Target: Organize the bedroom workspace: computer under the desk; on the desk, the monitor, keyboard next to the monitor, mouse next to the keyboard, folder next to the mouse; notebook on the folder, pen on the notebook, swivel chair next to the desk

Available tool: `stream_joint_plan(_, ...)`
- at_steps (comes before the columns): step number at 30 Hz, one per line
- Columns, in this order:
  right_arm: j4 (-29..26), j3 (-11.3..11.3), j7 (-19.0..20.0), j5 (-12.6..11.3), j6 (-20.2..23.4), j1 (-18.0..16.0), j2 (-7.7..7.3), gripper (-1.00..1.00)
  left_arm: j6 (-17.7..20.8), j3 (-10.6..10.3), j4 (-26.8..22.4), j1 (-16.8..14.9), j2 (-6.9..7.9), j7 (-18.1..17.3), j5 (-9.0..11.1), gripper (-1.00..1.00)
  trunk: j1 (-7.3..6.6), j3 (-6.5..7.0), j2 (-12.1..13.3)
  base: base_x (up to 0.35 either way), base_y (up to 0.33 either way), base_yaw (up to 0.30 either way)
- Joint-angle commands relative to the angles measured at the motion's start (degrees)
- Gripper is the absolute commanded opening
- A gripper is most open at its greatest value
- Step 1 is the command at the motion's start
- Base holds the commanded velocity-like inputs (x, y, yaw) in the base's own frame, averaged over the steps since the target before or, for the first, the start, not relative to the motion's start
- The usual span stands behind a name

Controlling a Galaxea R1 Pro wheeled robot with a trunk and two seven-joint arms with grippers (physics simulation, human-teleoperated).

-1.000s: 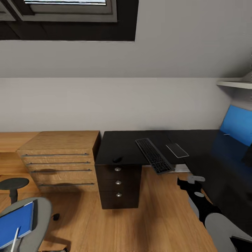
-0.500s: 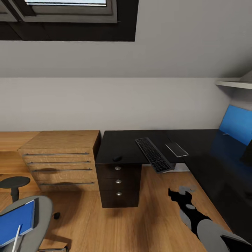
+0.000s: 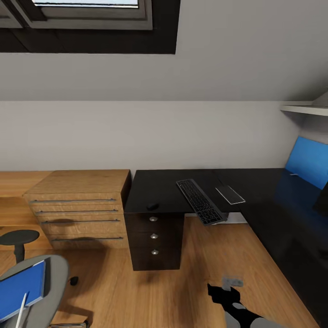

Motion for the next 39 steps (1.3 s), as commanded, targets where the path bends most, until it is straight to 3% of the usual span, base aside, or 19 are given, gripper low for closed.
stream_joint_plan(1, 0.14, -0.4, -0.3, 0.61, -0.22, 0.33, 0.13, 1.0, 0.41, -0.18, 0.11, -0.05, 0.01, -0.41, 0.61, 1.0, 0.0, -0.05, -0.03, 0.0, 0.0, 0.0)
stream_joint_plan(8, 0.18, -0.45, -0.25, 0.6, -0.64, 4.64, 0.41, 1.0, 2.54, -0.04, 0.11, -0.04, 0.09, -0.39, 0.7, 1.0, 0.0, -0.05, -0.03, 0.0, 0.0, 0.0)
stream_joint_plan(14, 0.17, -0.4, -0.2, 0.72, -4.24, 7.94, 0.56, 1.0, 2.46, 0.05, 0.11, -0.04, 0.1, -0.46, 0.71, 1.0, 0.0, -0.05, -0.03, 0.0, 0.0, 0.0)
stream_joint_plan(19, 0.17, -0.4, -0.08, 0.85, -6.11, 8.56, 0.65, 1.0, 1.76, 0.0, 0.11, -0.04, 0.1, -0.52, 0.69, 1.0, 0.0, -0.05, -0.03, 0.0, 0.0, 0.0)
stream_joint_plan(39, 0.23, -0.37, 0.05, 0.64, -6.19, 8.71, 1.74, 1.0, 1.61, -0.1, 0.11, -0.05, 0.01, -0.61, 0.35, 1.0, 0.0, -0.05, -0.03, 0.0, 0.0, 0.0)
